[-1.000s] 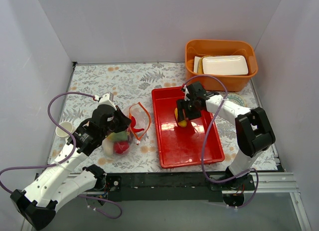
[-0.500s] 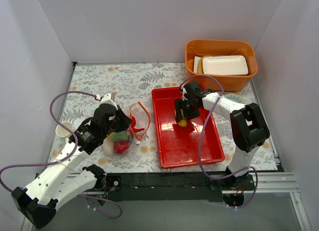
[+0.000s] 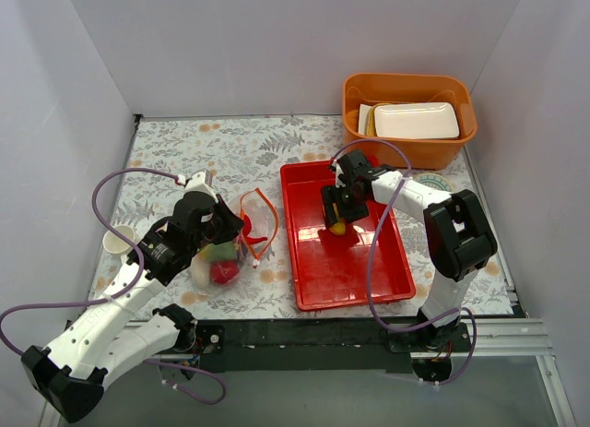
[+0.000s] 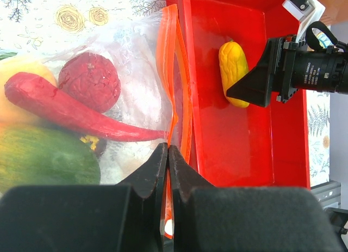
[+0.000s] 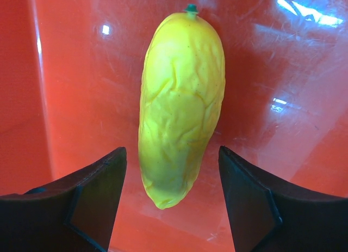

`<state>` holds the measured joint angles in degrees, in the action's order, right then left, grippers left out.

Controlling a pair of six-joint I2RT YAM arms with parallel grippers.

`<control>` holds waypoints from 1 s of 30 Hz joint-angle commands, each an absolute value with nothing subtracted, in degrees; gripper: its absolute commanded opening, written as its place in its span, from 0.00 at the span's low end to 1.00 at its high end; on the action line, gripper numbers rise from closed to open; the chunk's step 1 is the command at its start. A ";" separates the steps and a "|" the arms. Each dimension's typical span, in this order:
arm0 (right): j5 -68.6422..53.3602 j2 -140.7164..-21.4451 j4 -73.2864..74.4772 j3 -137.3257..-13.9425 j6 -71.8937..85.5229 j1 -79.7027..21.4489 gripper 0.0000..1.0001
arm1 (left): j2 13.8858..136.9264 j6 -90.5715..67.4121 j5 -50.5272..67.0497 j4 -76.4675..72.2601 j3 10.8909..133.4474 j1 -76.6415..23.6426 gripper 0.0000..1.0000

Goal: Place the food in the zip-top bag and seal the zipper
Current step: Pick up the fake fruit from the bin.

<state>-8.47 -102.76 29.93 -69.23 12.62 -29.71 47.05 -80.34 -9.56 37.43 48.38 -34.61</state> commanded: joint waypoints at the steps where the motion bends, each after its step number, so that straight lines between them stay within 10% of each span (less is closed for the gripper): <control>1: -7.82 -102.13 30.06 -70.66 12.30 -30.06 0.77 | 46.76 -79.54 -8.88 37.00 48.87 -34.63 0.00; 4: -7.39 -101.52 30.41 -70.84 12.30 -30.06 0.98 | 46.49 -79.63 -8.96 37.00 48.60 -34.63 0.00; 25: -8.44 -102.12 24.78 -71.45 14.06 -30.15 0.98 | 45.79 -79.80 -9.14 37.53 48.96 -34.72 0.00; 30: -7.03 -104.06 25.31 -71.63 15.38 -30.15 0.82 | 45.26 -79.45 -9.76 38.58 49.13 -34.63 0.00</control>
